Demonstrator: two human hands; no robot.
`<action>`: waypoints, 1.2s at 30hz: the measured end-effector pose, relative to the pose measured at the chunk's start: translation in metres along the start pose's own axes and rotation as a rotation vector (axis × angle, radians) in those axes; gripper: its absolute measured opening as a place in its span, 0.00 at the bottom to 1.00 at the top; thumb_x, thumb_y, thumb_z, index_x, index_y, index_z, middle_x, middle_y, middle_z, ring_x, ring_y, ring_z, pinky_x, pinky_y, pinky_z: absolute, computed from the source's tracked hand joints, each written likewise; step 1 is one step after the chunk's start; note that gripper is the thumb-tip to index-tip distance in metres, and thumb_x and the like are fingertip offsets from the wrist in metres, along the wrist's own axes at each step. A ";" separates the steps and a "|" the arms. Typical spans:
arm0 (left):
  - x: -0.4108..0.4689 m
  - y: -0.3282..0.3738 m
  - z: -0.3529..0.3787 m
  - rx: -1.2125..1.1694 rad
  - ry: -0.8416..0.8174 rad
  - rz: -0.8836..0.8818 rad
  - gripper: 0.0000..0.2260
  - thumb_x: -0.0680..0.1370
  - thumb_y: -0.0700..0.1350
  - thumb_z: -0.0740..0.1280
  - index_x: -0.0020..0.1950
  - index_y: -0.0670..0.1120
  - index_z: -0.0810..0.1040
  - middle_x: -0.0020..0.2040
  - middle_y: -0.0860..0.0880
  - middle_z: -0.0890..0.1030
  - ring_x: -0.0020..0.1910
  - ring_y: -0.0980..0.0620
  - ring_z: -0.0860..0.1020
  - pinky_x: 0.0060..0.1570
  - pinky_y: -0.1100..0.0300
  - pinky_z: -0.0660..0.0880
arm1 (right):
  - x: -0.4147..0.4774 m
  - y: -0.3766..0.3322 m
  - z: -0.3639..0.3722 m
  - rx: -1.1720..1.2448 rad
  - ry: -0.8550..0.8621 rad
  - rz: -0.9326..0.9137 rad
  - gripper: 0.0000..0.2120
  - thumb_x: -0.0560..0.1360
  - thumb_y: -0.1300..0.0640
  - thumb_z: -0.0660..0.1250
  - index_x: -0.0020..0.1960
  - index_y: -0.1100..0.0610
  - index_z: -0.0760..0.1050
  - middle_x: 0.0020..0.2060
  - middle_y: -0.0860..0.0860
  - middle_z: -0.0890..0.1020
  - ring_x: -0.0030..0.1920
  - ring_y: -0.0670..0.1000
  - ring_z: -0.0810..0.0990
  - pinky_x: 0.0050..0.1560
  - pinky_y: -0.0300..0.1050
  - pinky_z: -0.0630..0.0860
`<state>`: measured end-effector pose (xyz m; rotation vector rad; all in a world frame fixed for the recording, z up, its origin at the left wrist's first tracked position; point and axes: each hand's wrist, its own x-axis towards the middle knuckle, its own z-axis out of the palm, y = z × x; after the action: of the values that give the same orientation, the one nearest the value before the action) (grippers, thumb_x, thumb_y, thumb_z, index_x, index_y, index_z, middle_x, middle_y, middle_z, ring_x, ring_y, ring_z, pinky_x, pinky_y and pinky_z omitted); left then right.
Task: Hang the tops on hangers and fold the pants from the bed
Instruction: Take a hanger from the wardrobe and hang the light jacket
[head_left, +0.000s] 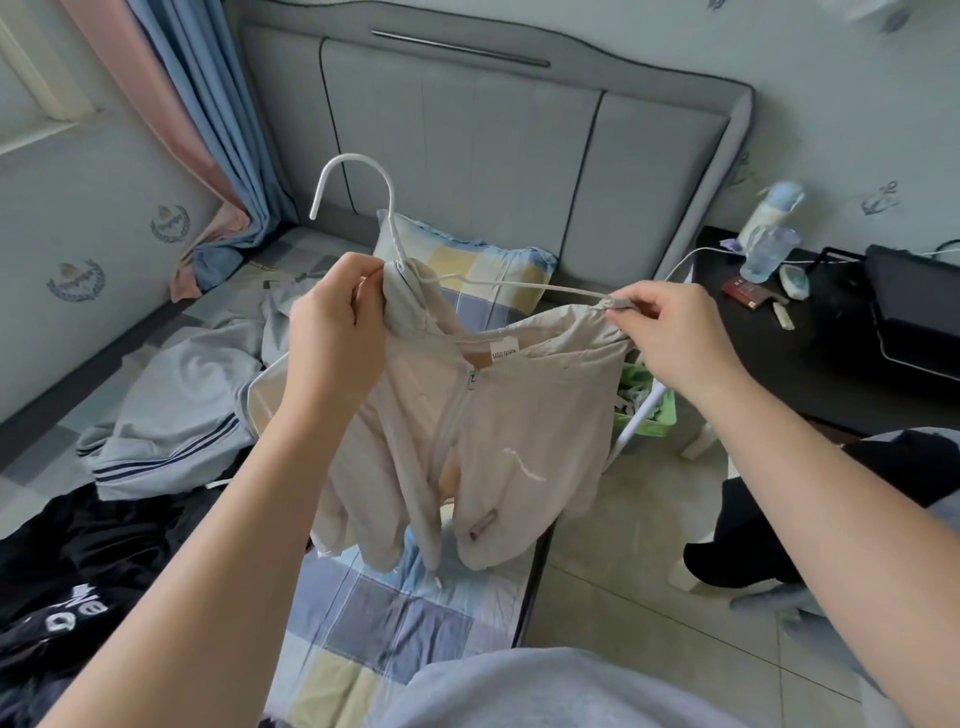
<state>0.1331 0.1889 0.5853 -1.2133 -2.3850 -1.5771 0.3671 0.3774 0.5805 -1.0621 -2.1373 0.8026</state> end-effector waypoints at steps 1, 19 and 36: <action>0.000 0.001 0.001 -0.004 -0.002 -0.003 0.09 0.82 0.41 0.60 0.51 0.46 0.80 0.37 0.55 0.78 0.35 0.57 0.71 0.37 0.68 0.66 | 0.001 0.001 -0.001 0.005 0.005 0.005 0.07 0.76 0.61 0.72 0.48 0.50 0.84 0.37 0.43 0.83 0.38 0.39 0.79 0.38 0.24 0.69; -0.018 0.006 0.015 -0.107 0.013 -0.084 0.10 0.82 0.43 0.60 0.48 0.53 0.79 0.37 0.58 0.79 0.35 0.60 0.72 0.35 0.67 0.67 | -0.028 0.025 0.032 1.113 -0.072 1.083 0.11 0.78 0.56 0.71 0.55 0.62 0.76 0.48 0.57 0.79 0.44 0.54 0.81 0.44 0.51 0.83; -0.031 0.015 0.024 -0.203 -0.049 -0.103 0.16 0.82 0.43 0.60 0.42 0.62 0.76 0.30 0.63 0.76 0.28 0.60 0.69 0.29 0.65 0.64 | -0.033 0.016 0.099 0.675 -0.593 1.106 0.38 0.69 0.26 0.67 0.65 0.53 0.67 0.59 0.58 0.78 0.52 0.60 0.84 0.45 0.55 0.83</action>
<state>0.1733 0.1929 0.5719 -1.1903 -2.4022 -1.8819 0.3168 0.3335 0.4983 -1.7034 -1.2610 2.3656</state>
